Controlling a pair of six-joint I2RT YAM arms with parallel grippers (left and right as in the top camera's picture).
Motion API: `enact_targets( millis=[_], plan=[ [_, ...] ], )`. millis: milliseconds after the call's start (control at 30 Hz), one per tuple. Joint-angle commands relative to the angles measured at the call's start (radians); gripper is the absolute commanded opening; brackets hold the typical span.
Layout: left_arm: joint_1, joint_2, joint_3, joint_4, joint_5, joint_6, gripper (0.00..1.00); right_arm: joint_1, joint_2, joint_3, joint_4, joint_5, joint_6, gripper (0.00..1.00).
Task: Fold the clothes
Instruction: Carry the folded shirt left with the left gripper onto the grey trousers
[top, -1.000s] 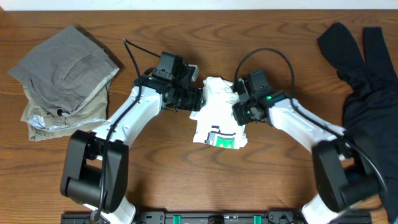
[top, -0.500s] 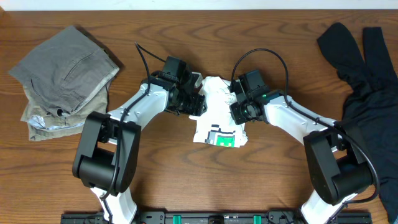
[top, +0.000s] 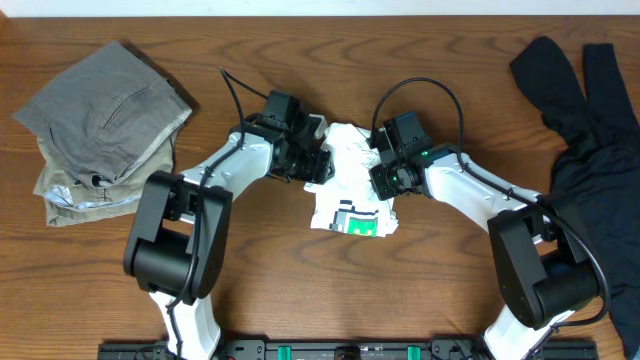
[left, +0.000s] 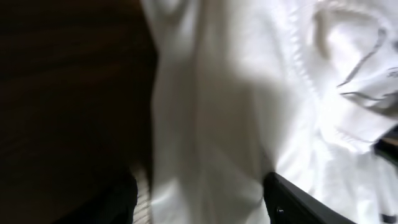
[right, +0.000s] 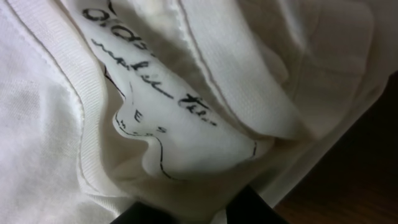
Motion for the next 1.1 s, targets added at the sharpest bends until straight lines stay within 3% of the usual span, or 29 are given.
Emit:
enact_targets(
  millis=[0, 167, 200, 233, 267, 300, 433, 533, 867, 1067],
  plan=[
    [-0.012, 0.079, -0.021, -0.013, 0.092, 0.015, 0.62, 0.003, 0.060, -0.027, -0.022, 0.062, 0.014, 0.27],
    [-0.037, 0.076, -0.021, 0.024, 0.209, 0.037, 0.46, 0.003, 0.060, -0.027, -0.023, 0.062, 0.014, 0.27],
    [-0.040, 0.076, -0.021, 0.032, 0.220, 0.038, 0.38, 0.003, 0.061, -0.027, -0.023, 0.062, 0.014, 0.27],
    [-0.042, 0.076, -0.021, 0.036, 0.220, 0.039, 0.20, 0.003, 0.061, -0.027, -0.024, 0.062, 0.014, 0.27],
    [-0.042, 0.075, -0.021, 0.038, 0.220, 0.041, 0.09, 0.003, 0.061, -0.027, -0.026, 0.062, 0.014, 0.27],
    [-0.039, 0.074, -0.020, 0.038, 0.220, 0.041, 0.06, 0.003, 0.060, -0.027, -0.027, 0.062, 0.014, 0.27],
    [-0.013, 0.053, -0.019, 0.037, 0.209, 0.040, 0.06, 0.000, 0.055, -0.026, -0.027, 0.063, 0.014, 0.22],
    [0.026, 0.000, -0.011, 0.013, 0.134, 0.036, 0.06, -0.010, 0.021, -0.018, -0.050, 0.063, 0.022, 0.24],
    [0.206, -0.174, 0.111, -0.159, -0.381, 0.087, 0.06, -0.063, -0.289, 0.056, -0.204, 0.063, 0.034, 0.39],
    [0.321, -0.177, 0.178, -0.133, -0.529, 0.196, 0.06, -0.063, -0.479, 0.056, -0.270, 0.078, 0.010, 0.41]
  ],
)
